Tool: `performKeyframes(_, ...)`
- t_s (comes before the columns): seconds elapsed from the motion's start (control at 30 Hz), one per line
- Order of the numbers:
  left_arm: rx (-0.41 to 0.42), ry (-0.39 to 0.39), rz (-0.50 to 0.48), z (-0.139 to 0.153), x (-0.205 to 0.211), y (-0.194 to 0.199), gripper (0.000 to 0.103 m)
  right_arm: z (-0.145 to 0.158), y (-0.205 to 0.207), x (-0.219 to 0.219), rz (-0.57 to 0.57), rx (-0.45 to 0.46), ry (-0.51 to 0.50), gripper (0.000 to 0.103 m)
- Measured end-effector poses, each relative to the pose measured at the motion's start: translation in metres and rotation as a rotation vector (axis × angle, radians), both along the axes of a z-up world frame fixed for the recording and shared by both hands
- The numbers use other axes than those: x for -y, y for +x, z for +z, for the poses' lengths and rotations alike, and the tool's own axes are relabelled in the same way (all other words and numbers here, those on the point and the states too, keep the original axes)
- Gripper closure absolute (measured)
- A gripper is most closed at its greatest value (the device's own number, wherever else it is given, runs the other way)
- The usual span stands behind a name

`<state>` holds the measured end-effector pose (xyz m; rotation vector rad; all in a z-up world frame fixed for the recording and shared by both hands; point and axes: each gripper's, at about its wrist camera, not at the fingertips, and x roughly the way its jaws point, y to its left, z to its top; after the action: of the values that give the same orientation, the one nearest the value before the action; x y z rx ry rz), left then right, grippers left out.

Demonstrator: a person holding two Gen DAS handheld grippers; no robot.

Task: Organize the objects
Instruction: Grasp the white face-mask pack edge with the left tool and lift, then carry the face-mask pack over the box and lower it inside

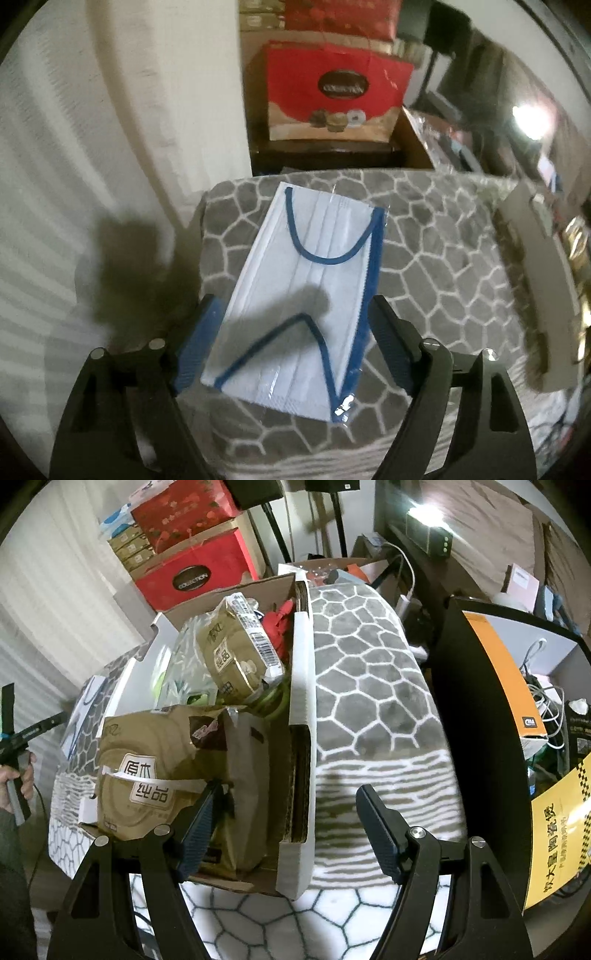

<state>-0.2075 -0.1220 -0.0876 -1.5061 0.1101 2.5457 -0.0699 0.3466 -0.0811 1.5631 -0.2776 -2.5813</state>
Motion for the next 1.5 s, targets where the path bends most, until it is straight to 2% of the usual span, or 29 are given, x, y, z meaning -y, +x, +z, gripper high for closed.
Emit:
performKeyframes(0.13, 0.050, -0.067, -0.086, -0.019, -0.020, -0.011, 0.017, 0.000, -0.001, 0.000, 0.000, 0.000, -0.001, 0.027)
performKeyframes(0.2, 0.049, -0.115, -0.102, -0.026, -0.028, -0.015, 0.009, 0.000, -0.001, 0.000, 0.000, 0.002, -0.002, 0.027)
performKeyframes(0.27, 0.030, -0.119, -0.098, -0.026, -0.031, -0.014, 0.007, 0.000, -0.001, 0.000, 0.002, 0.001, 0.000, 0.027)
performKeyframes(0.33, 0.029, -0.075, -0.097, -0.026, -0.030, -0.013, 0.015, 0.000, -0.001, 0.000, 0.004, 0.002, 0.001, 0.027)
performKeyframes(0.4, 0.021, -0.038, -0.115, -0.024, -0.030, -0.010, 0.042, 0.000, -0.001, 0.000, 0.005, 0.002, -0.002, 0.027)
performKeyframes(0.43, 0.016, -0.037, -0.126, -0.023, -0.032, -0.009, 0.050, -0.001, -0.001, 0.000, 0.004, 0.003, -0.003, 0.027)
performKeyframes(0.5, 0.020, -0.037, -0.135, -0.020, -0.035, -0.008, 0.075, -0.002, -0.001, -0.001, 0.002, 0.005, -0.006, 0.027)
performKeyframes(0.57, 0.028, -0.017, -0.124, -0.017, -0.034, -0.008, 0.089, -0.003, 0.000, -0.001, 0.002, 0.006, -0.014, 0.027)
performKeyframes(0.6, 0.036, 0.007, -0.112, -0.015, -0.032, -0.010, 0.100, -0.004, 0.000, -0.001, 0.001, 0.006, -0.017, 0.027)
performKeyframes(0.73, 0.010, 0.067, -0.073, 0.001, -0.030, -0.004, 0.100, -0.003, 0.001, 0.000, 0.007, 0.001, -0.018, 0.027)
performKeyframes(0.97, -0.049, 0.189, -0.118, 0.052, -0.065, 0.021, 0.100, -0.004, -0.002, 0.000, 0.016, 0.004, -0.023, 0.027)
performKeyframes(1.0, -0.047, 0.204, -0.126, 0.059, -0.075, 0.026, 0.100, -0.003, -0.002, 0.000, 0.020, 0.001, -0.019, 0.028)
performKeyframes(1.07, -0.037, 0.228, -0.134, 0.071, -0.092, 0.031, 0.100, -0.003, -0.002, 0.002, 0.034, 0.001, -0.022, 0.036)
performKeyframes(1.13, -0.015, 0.258, -0.142, 0.082, -0.113, 0.034, 0.100, -0.002, -0.002, 0.003, 0.043, 0.004, -0.029, 0.039)
performKeyframes(1.27, 0.030, 0.290, -0.176, 0.093, -0.154, 0.036, 0.100, 0.002, -0.001, 0.003, 0.043, 0.004, -0.034, 0.039)
performKeyframes(1.4, 0.046, 0.283, -0.199, 0.096, -0.196, 0.034, 0.100, 0.009, 0.003, -0.001, 0.036, -0.013, -0.048, 0.039)
performKeyframes(1.5, 0.069, 0.316, -0.222, 0.097, -0.224, 0.032, 0.100, 0.015, 0.006, -0.006, 0.029, -0.026, -0.058, 0.039)
